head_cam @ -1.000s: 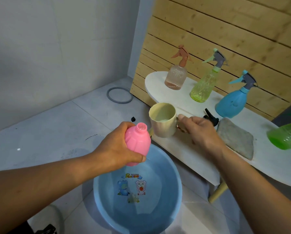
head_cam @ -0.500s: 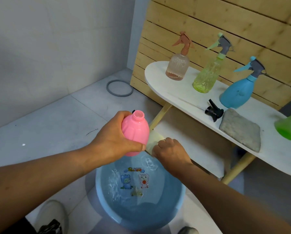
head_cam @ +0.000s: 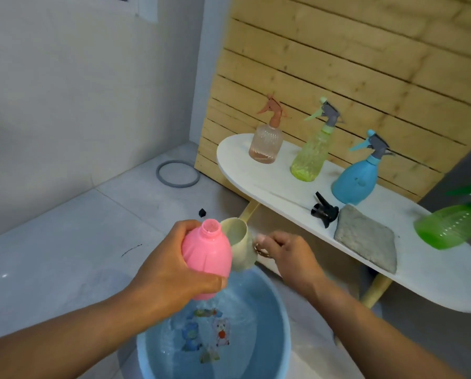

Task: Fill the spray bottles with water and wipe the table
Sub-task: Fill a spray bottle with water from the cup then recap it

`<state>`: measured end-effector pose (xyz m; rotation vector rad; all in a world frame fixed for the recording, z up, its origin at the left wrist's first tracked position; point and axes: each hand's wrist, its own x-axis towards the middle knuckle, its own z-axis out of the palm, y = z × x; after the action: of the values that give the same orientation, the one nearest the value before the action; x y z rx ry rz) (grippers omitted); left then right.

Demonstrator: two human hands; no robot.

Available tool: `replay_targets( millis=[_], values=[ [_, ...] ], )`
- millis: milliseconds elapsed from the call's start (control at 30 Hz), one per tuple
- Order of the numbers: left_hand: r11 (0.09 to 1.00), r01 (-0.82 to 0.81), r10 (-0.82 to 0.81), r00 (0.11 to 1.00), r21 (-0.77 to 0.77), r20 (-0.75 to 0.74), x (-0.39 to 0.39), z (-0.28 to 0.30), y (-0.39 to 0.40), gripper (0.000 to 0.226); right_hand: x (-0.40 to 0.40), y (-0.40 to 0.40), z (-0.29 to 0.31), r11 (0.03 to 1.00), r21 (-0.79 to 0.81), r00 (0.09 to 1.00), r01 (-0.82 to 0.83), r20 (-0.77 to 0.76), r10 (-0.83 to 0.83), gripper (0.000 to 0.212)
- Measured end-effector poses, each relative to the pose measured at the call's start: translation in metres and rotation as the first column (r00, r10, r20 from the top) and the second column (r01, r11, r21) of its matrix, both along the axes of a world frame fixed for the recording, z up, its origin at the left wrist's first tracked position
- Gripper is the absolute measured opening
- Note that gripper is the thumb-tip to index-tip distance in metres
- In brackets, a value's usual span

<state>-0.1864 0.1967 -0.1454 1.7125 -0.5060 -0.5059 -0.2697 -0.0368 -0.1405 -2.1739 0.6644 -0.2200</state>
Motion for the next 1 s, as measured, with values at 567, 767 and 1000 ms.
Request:
replay_targets(
  millis=[567, 767, 1000],
  values=[
    [0.999, 0.031, -0.031, 0.999, -0.018, -0.025, 0.005, 0.007, -0.026, 0.097, 0.111, -0.072, 0.086, 0.953, 0.259, 0.972, 0.157, 0.131, -0.196, 0.028],
    [0.996, 0.071, -0.073, 0.996, -0.046, -0.048, 0.005, 0.011, -0.028, 0.102, 0.129, -0.076, 0.061, 0.938, 0.247, 0.958, 0.242, 0.091, -0.271, 0.030],
    [0.994, 0.103, -0.103, 0.995, 0.029, -0.010, 0.007, 0.013, -0.031, 0.097, 0.133, -0.083, 0.050, 0.947, 0.234, 0.966, 0.220, 0.084, -0.245, 0.029]
  ],
)
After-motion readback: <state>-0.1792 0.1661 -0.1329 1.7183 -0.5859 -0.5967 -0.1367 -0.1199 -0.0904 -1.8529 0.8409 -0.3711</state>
